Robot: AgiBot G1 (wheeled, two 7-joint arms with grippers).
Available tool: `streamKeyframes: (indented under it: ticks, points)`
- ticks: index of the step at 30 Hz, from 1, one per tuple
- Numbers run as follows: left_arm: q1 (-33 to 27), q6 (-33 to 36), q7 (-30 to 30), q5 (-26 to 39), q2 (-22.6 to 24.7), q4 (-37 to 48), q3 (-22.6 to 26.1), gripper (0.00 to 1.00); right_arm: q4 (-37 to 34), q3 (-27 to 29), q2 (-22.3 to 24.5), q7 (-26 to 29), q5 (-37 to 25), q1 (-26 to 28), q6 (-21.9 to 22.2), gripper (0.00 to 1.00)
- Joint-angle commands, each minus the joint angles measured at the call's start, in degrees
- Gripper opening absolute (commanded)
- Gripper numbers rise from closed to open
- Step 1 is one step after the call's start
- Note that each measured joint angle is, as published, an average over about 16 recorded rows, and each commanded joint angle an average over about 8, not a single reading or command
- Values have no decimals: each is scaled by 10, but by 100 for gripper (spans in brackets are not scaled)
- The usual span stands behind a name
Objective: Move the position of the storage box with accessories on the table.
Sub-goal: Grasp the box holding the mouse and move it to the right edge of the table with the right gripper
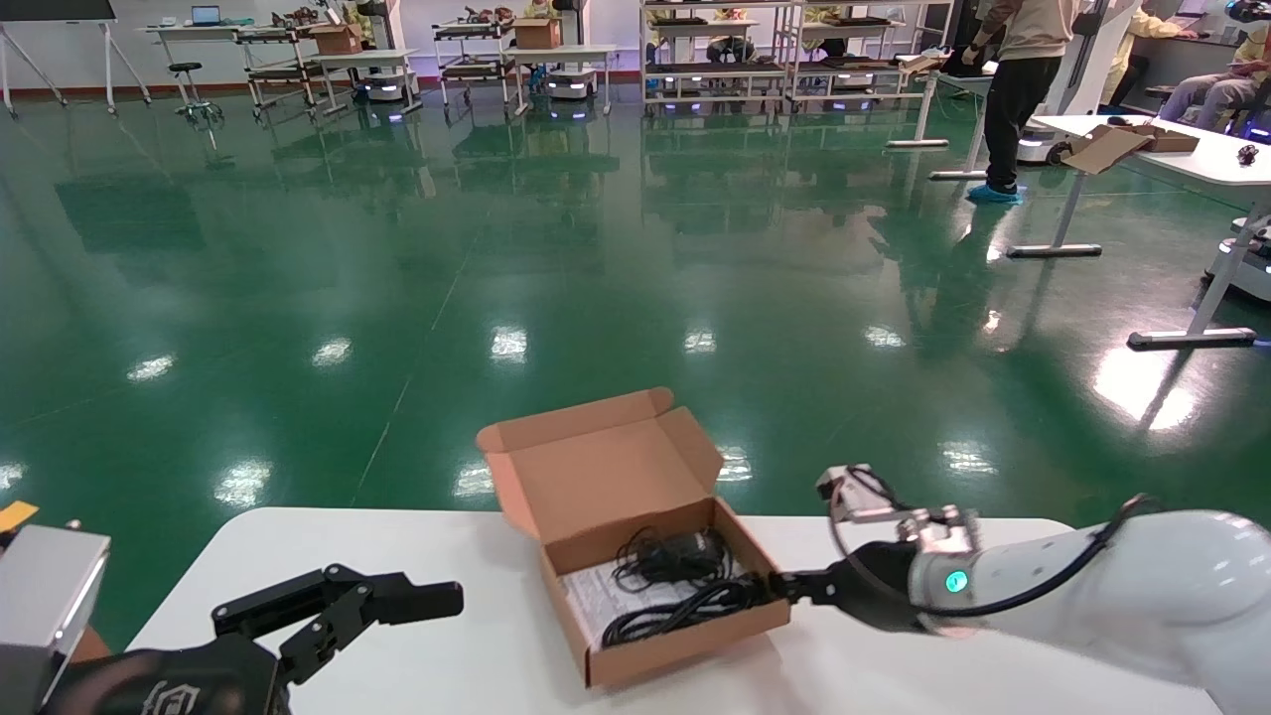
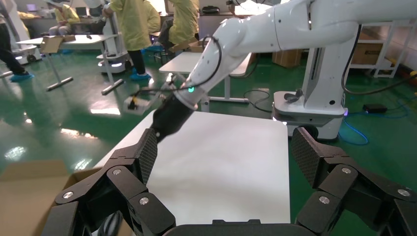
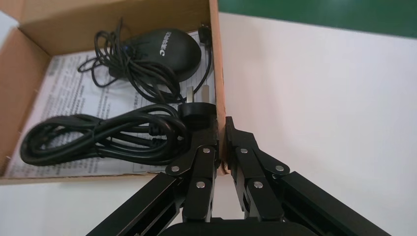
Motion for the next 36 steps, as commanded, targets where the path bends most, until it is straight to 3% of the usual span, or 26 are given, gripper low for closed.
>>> streamKeyframes:
  ticks: [1, 10, 20, 28, 36]
  points:
    - [0, 0, 0, 0, 0, 0, 0, 100, -5, 3, 8, -9, 4, 9, -16, 0]
    - [0, 0, 0, 0, 0, 0, 0, 100, -21, 13, 75, -65, 20, 70, -134, 0]
    - [0, 0, 0, 0, 0, 0, 0, 100, -41, 11, 151, -109, 14, 154, -217, 0]
    - [0, 0, 0, 0, 0, 0, 0, 100, -66, 3, 208, -138, -1, 196, -222, 0]
    - [0, 0, 0, 0, 0, 0, 0, 100, -90, -3, 252, -159, -11, 206, -175, 0]
